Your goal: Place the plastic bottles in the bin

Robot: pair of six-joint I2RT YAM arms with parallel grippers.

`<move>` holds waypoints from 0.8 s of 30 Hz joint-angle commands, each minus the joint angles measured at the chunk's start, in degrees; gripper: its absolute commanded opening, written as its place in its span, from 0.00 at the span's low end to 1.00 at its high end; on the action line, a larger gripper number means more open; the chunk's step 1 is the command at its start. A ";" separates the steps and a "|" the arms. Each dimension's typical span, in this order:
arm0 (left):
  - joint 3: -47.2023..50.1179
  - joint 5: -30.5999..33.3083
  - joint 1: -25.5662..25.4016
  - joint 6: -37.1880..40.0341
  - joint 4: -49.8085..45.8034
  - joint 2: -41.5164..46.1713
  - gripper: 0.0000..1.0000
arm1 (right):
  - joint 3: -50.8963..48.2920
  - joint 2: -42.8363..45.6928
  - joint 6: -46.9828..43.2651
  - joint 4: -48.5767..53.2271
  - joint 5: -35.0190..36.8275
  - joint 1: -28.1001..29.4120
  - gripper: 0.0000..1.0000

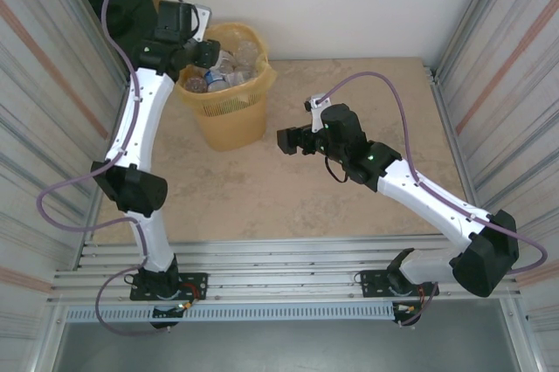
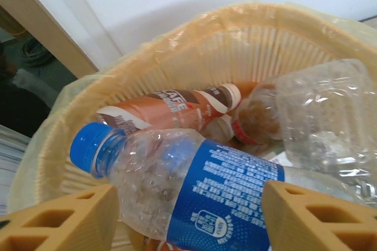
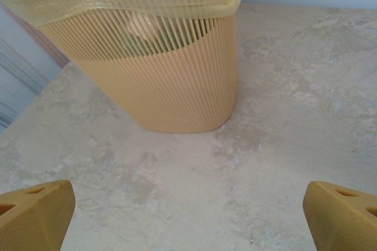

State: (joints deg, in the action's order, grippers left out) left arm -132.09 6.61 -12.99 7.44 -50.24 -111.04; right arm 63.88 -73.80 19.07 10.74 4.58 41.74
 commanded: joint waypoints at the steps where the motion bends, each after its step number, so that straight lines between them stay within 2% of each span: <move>1: -1.98 -3.58 0.59 -0.34 -1.73 -3.26 0.58 | 2.05 -0.20 1.06 -0.33 0.21 0.35 0.98; 7: -6.55 -6.45 0.69 -2.38 -0.01 -7.56 0.52 | 2.14 -0.12 1.23 0.10 0.43 0.34 0.98; 15: -7.82 -10.34 0.80 -5.50 6.02 -10.19 0.54 | 2.13 0.65 1.23 0.62 0.71 0.37 0.98; 22: -13.15 -9.67 0.86 -6.20 6.54 -9.36 0.72 | 2.61 1.72 0.64 2.36 2.60 0.38 0.98; 24: -13.03 -9.50 0.87 -6.20 7.01 -6.24 0.76 | 2.84 2.32 0.53 3.29 4.44 0.30 0.98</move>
State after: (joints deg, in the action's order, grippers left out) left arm -142.41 -2.13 -12.34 1.67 -43.81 -121.05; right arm 64.27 -73.71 19.09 12.23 6.00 41.78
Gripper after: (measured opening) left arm 0.755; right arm 0.978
